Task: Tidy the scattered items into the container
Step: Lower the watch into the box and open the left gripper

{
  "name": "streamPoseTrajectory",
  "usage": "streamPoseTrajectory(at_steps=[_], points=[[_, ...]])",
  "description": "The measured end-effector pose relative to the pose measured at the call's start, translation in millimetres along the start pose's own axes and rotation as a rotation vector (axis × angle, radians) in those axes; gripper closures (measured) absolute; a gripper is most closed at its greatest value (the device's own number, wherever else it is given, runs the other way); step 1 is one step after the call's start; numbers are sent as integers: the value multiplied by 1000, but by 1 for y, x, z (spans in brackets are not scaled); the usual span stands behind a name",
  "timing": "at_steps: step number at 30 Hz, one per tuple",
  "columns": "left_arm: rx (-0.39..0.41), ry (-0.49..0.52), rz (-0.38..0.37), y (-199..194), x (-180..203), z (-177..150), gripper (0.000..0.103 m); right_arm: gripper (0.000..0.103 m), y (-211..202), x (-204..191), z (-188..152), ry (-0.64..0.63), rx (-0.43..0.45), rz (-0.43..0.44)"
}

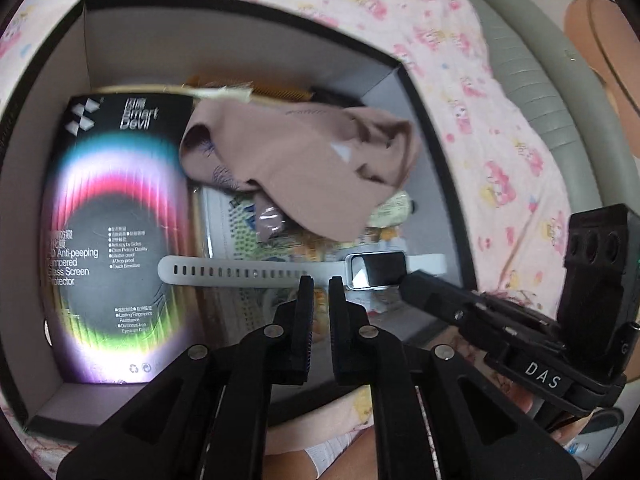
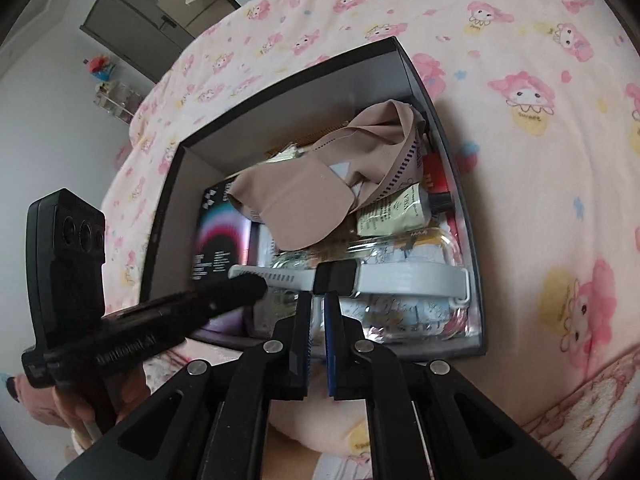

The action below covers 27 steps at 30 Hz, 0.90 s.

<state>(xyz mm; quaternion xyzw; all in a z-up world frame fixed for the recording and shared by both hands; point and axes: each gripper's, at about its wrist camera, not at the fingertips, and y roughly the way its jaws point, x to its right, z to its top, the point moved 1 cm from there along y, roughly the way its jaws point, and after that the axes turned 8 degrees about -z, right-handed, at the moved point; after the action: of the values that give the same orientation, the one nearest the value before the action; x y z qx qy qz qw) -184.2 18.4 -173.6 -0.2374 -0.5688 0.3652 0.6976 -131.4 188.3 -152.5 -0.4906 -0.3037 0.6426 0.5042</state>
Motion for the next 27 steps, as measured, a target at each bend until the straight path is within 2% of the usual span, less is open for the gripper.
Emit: streamPoseTrajectory(at_steps=[3, 6, 9, 10, 12, 15, 18, 20, 24, 27], points=[[3, -10, 59, -1, -7, -1, 97, 98, 10, -2, 7, -19, -6, -45], [2, -40, 53, -4, -15, -1, 97, 96, 20, -8, 14, -52, -25, -21], [7, -69, 35, -9, -21, -2, 82, 96, 24, -8, 14, -36, -39, 19], [10, -76, 35, -12, -22, 0, 75, 96, 21, -7, 12, -35, -30, 11], [7, -96, 37, -17, -25, -1, 69, 96, 14, -5, 10, -31, -10, -9], [1, -146, 20, -23, -29, -2, 68, 96, -2, -1, 6, -23, 16, -6], [-6, -164, 59, -18, -31, 0, 68, 95, -8, 1, 1, -21, 25, -22], [-8, -195, 58, -15, -34, 3, 66, 95, -4, 1, 1, -30, 13, -34], [22, -250, 53, -10, -42, 6, 62, 95, 7, 1, 5, -43, -12, -45], [76, -293, 57, -11, -48, 7, 61, 95, 16, 1, 9, -49, -27, -46]])
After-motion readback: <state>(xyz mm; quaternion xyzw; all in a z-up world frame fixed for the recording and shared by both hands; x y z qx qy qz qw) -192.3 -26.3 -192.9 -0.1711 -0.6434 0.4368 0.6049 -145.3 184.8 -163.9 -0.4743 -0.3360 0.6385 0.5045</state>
